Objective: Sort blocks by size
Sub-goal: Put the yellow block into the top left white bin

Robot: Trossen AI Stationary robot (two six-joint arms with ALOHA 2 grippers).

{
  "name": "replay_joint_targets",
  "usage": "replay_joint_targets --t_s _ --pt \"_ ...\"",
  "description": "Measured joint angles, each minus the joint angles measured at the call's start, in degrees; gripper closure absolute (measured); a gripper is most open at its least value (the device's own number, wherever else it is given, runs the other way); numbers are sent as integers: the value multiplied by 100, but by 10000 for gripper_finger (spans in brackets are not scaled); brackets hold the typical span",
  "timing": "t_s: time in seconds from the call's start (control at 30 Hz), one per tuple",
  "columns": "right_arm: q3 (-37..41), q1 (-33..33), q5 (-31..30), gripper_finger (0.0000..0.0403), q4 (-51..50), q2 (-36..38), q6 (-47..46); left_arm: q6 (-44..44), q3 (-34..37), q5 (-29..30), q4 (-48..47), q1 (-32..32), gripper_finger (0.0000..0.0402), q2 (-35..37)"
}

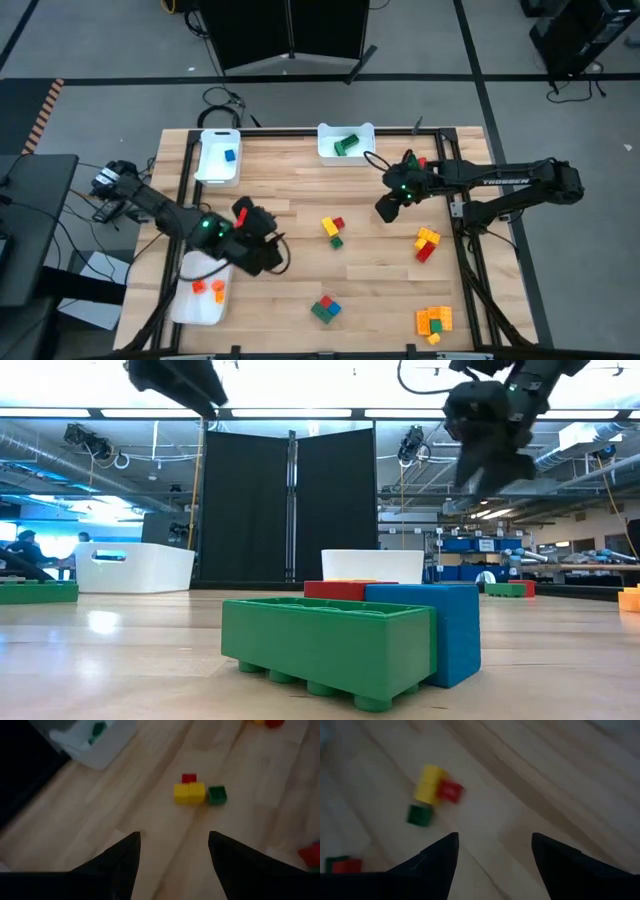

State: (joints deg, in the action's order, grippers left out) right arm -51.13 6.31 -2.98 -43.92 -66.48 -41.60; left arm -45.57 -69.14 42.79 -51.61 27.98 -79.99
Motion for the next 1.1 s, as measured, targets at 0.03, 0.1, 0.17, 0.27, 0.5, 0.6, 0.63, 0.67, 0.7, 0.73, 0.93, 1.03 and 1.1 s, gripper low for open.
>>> replay_joint_targets --t_s 0.03,0.1,0.17,0.27,0.5,0.6,0.63,0.67,0.7,0.73,0.93,1.03,1.1 --pt "0 0 -8 143 -173 0 -155 200 0 -3 45 -107 158 0" --pt "0 -2 -18 147 -471 0 -411 596 0 -7 180 -329 159 0" --pt "0 -31 -35 151 -697 0 -600 995 26 -58 297 -552 159 0" --pt "0 -99 -44 157 -875 0 -826 1635 310 -375 912 -920 159 31" --pt "0 -300 -78 163 -897 2 -1503 2813 1438 -1730 2884 -1761 159 66" --pt "-2 -367 -101 163 -1030 2 -1875 3052 1679 -2144 3267 -2083 159 71" --pt "-2 -388 -108 163 -1137 2 -2029 3141 1734 -2314 3311 -2176 159 79" --pt "-2 -415 -138 163 -1251 2 -2194 3264 1782 -2463 3370 -2259 159 85" --pt "-2 -441 -191 163 -1366 2 -2357 3383 1815 -2614 3431 -2349 159 91" --pt "-2 -465 -235 163 -1476 2 -2517 3518 1833 -2767 3466 -2433 159 98" --pt "-2 -644 -339 163 -1761 2 -3303 4279 1891 -3228 3217 -2999 159 356" --pt "-2 -709 -364 163 -1813 4 -3637 4675 1888 -3410 3087 -3286 159 573" --pt "-2 -752 -425 163 -1832 7 -3862 4921 1891 -3629 2874 -3520 159 718"
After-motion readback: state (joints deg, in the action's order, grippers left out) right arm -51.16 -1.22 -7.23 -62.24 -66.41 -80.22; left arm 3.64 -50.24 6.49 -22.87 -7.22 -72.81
